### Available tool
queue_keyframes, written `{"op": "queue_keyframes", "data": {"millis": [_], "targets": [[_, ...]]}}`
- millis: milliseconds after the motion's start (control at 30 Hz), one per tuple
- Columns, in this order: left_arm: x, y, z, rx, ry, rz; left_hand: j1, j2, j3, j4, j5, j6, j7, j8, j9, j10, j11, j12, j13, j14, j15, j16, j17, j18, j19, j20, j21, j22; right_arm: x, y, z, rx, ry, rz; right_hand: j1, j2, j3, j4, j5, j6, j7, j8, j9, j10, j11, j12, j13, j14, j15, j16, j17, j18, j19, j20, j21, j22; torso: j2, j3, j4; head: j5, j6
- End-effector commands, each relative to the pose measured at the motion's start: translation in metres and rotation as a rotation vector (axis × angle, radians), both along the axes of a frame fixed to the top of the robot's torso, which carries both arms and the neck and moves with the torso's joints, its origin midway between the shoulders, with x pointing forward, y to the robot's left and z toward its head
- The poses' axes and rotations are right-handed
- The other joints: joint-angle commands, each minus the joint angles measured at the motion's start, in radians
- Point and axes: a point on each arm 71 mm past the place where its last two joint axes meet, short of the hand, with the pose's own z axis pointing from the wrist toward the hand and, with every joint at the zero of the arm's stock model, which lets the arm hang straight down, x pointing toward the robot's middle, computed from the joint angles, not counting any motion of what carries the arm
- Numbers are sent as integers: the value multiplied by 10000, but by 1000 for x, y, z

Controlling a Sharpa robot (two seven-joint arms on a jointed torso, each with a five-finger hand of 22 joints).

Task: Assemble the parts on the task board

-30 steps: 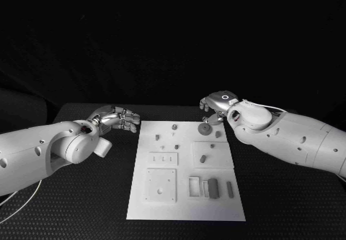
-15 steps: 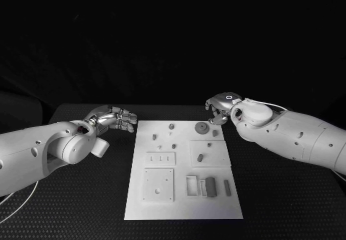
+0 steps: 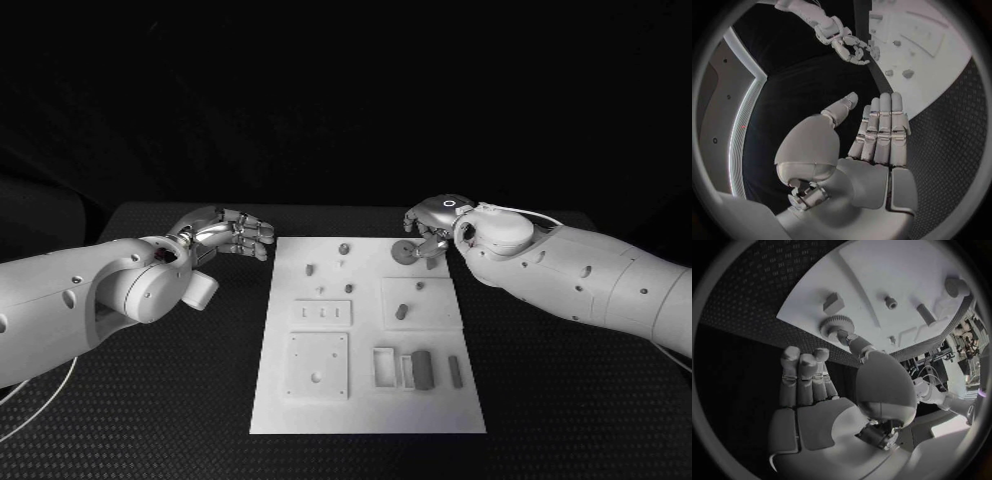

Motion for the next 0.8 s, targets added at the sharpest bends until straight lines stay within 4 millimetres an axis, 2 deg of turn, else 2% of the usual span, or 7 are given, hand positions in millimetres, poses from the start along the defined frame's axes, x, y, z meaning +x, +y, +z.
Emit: {"op": "queue_keyframes", "data": {"millis": [33,200,333,633,800], "targets": [[0,-2,1,-68,7,-161,12,-86,-47,-9,-23,-12,73,-70,13,-20,80,-47,15,62,-12,-54,12,53,0,-58,-51,-12,-3,3,-3,51,480,177,-121,6,14,30,22,114,58,42,19,-88,-3,260,54,13,-1,115,139,446,-21,-83,153,229,3,10,-28,13,-25],[0,-3,1,-73,12,-188,11,-84,-47,-8,-23,-13,73,-71,14,-19,80,-49,16,62,-12,-58,15,52,0,-58,-53,-12,-5,6,-5,230,653,271,-214,26,24,98,21,167,68,52,36,-126,3,491,51,16,5,215,276,446,-46,-105,307,223,-4,23,-42,60,-62],[0,-3,1,-72,14,-198,10,-82,-48,-8,-23,-14,74,-73,15,-20,81,-52,18,63,-11,-63,18,51,0,-57,-56,-12,-5,9,-6,278,689,337,-248,57,40,131,23,225,84,72,51,-158,17,570,28,9,16,238,326,446,-65,-116,365,218,-4,9,-31,52,-58],[0,-2,1,-72,17,-193,10,-83,-49,-9,-23,-16,75,-78,17,-21,82,-58,21,63,-10,-72,25,50,-1,-57,-61,-12,-3,11,-10,26,577,335,-196,139,82,99,25,272,99,81,63,-184,31,663,-14,11,29,258,380,446,-84,-138,436,214,3,20,-32,76,-83],[0,-3,1,-80,26,-223,8,-85,-51,-9,-24,-16,76,-80,18,-21,82,-61,23,64,-10,-77,29,49,-1,-57,-63,-12,-2,11,-12,-52,572,335,-144,209,103,47,22,282,104,73,65,-182,35,726,-50,28,34,271,413,446,-88,-152,485,210,14,10,-17,72,-90]]}}
